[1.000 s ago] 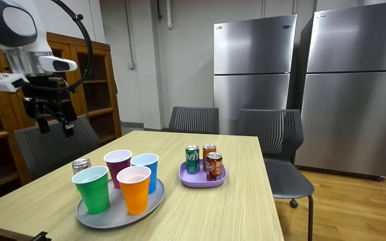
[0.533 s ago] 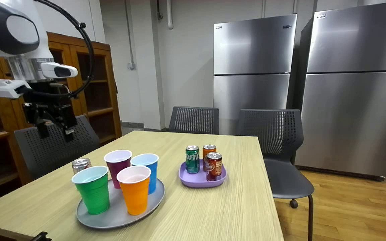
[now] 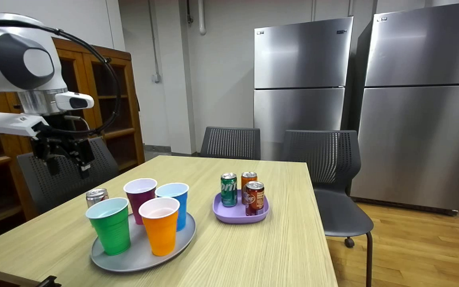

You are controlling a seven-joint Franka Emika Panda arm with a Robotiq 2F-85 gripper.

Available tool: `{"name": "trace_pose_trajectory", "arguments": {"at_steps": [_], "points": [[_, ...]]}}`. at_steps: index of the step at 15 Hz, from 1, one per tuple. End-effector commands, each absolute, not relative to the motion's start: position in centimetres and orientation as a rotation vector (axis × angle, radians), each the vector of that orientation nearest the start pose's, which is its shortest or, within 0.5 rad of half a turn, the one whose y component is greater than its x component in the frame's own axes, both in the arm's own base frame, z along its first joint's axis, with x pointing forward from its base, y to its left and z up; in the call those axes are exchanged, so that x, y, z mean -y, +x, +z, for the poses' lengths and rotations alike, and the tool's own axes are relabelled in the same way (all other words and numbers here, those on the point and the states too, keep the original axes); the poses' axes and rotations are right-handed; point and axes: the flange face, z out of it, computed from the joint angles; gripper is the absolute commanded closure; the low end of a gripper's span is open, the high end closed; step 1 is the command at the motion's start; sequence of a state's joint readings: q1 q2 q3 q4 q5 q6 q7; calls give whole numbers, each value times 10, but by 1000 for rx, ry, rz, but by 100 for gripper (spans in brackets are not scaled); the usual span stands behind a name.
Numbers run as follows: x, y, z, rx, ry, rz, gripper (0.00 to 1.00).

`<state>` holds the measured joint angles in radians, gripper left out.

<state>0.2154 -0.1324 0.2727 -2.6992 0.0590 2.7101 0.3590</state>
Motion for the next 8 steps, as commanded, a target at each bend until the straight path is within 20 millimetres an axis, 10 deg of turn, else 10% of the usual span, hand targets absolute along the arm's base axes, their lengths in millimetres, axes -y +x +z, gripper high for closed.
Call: {"name": "trace_pose_trajectory", "arguments": {"at_steps": [1,8], "points": [[-207,392,267,214,-3075,-186,0],[-219,420,236,323,-3096,-132,0]]}}
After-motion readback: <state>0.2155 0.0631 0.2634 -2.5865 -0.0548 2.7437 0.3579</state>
